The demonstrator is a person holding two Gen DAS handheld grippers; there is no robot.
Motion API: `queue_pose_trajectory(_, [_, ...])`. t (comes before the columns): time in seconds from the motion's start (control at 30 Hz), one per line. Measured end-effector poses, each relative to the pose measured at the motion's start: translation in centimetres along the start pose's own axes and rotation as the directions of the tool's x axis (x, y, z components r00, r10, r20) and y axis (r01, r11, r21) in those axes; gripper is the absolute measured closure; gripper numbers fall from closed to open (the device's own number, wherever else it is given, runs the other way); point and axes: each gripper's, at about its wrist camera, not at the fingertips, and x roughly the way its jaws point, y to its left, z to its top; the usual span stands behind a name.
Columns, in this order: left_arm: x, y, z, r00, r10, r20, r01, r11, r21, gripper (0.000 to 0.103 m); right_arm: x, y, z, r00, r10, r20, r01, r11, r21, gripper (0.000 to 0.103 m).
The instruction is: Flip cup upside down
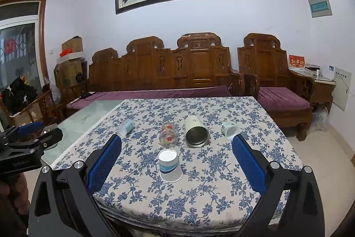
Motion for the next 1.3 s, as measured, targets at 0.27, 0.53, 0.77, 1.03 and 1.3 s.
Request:
queue_pose_trajectory(0.27, [-0.18,0.07,0.07,1.000,-0.011,0.002,0.011,1.000,-0.005,0.008,0.10,0.03,-0.03,1.000,-0.005,0.000,0.005,1.000,-0.006,0.003])
queue_pose_trajectory(0.53, [-0.43,-0.23,0.13,1.000,-0.015,0.007,0.015,1.000,-0.004,0.008,0.41,0.01,-0.31,1.000,-0.001,-0.004,0.001,1.000,-0.004,0.003])
queue_pose_trajectory(0.77, [-0.53,-0.33,0.13,1.000,-0.017,0.009,0.017,1.000,-0.006,0.008,0.56,0.02,-0.44,1.000,0.001,-0.005,-0.001,1.000,-0.004,0.003])
queue_pose_trajectory(1.03, [-0.80,-0.34,0.40,1.000,-0.019,0.012,0.019,1.000,-0.008,0.008,0.58,0.01,-0.47,1.000,0.000,-0.006,0.000,1.000,-0.005,0.003])
queue_pose_trajectory(1.3, [-0.84,-0.24,0.42,1.000,-0.020,0.013,0.020,1.000,-0.008,0.008,0.59,-0.03,-0.49,1.000,0.001,-0.006,-0.001,1.000,-0.003,0.003])
